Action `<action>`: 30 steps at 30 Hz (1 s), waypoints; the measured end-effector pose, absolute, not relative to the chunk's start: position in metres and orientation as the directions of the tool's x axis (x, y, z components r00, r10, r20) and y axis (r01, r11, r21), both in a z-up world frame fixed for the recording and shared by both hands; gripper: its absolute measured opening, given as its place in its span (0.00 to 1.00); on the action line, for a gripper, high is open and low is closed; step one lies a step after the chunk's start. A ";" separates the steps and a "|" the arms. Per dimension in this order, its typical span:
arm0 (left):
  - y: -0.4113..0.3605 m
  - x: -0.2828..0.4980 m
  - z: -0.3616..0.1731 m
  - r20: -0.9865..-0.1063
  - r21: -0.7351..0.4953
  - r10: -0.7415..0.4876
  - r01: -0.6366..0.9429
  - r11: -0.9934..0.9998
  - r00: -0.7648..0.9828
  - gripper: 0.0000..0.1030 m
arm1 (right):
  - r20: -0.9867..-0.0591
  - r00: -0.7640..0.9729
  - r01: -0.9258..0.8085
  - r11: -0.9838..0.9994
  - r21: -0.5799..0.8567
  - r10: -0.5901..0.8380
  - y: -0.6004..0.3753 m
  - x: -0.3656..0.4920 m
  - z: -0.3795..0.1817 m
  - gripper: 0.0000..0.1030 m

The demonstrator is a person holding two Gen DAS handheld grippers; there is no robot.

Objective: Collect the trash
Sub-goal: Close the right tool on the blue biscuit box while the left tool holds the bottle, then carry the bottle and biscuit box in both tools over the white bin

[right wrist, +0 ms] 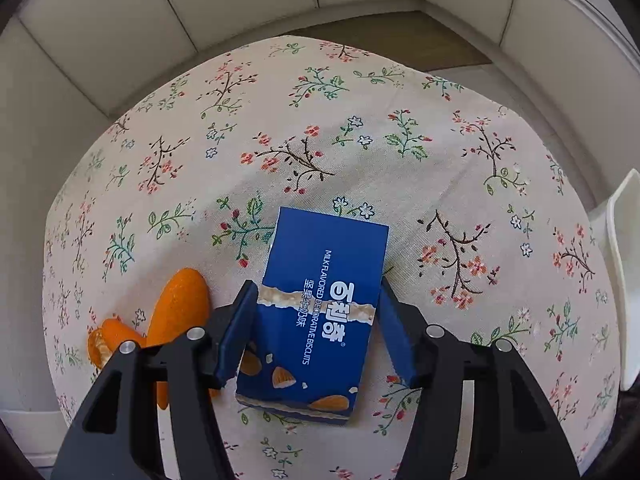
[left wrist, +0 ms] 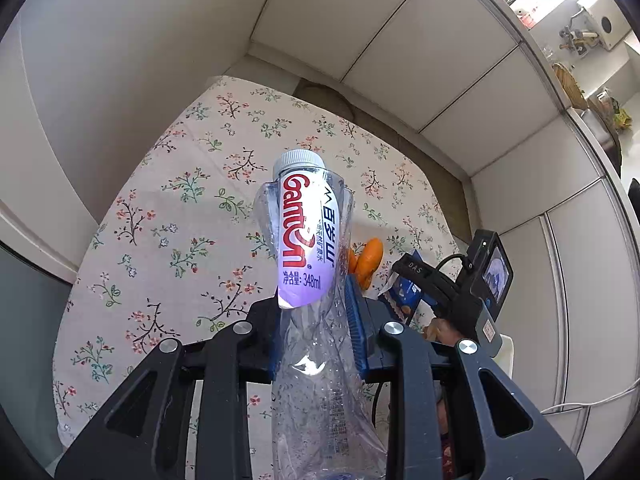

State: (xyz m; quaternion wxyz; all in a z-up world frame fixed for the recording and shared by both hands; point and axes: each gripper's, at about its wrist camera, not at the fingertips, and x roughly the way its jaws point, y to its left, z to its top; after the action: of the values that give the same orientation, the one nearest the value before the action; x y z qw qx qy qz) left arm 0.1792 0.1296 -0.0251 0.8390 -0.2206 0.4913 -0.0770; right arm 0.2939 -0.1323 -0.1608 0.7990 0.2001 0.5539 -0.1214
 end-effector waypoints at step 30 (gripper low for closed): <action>0.046 0.168 0.011 -0.713 -0.408 -0.339 0.030 0.912 0.614 0.25 | -0.722 0.685 0.075 0.977 0.201 0.096 -0.186 0.183 -0.033 0.56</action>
State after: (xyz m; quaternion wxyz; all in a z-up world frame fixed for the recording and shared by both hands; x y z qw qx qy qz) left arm 0.1682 0.0464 0.0114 0.8799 -0.1810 0.4266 -0.1050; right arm 0.1834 -0.1865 -0.0327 0.9117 0.1077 0.3965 0.0058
